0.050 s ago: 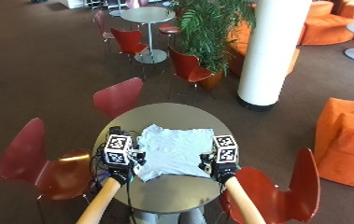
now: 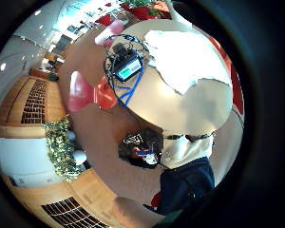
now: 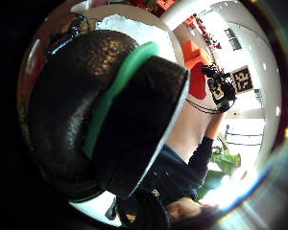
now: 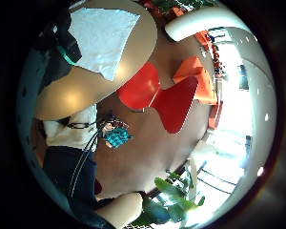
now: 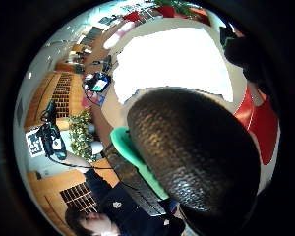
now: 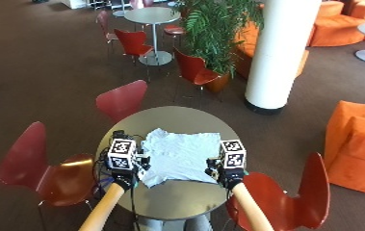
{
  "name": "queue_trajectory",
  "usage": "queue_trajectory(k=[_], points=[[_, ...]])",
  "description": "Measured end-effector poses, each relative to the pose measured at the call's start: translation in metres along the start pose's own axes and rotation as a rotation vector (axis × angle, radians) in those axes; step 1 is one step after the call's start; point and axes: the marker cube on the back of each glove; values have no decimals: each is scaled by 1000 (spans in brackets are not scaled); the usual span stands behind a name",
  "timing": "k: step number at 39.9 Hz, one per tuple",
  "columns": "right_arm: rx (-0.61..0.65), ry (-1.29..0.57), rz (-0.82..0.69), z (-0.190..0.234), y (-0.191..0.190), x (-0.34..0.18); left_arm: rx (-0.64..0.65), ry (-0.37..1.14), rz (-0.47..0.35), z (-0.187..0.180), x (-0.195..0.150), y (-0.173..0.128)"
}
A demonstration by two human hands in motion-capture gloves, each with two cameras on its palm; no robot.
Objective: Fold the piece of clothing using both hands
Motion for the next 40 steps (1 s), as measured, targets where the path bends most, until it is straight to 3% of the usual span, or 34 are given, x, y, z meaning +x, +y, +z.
queue_trajectory(k=[22, 32, 40], points=[[30, 9, -7, -21, 10, 9, 13, -32, 9, -12, 13, -10], [8, 64, -26, -26, -6, 2, -22, -12, 25, 2, 15, -25], [-71, 151, -12, -7, -37, 8, -132, 31, 79, 38, 25, -48]])
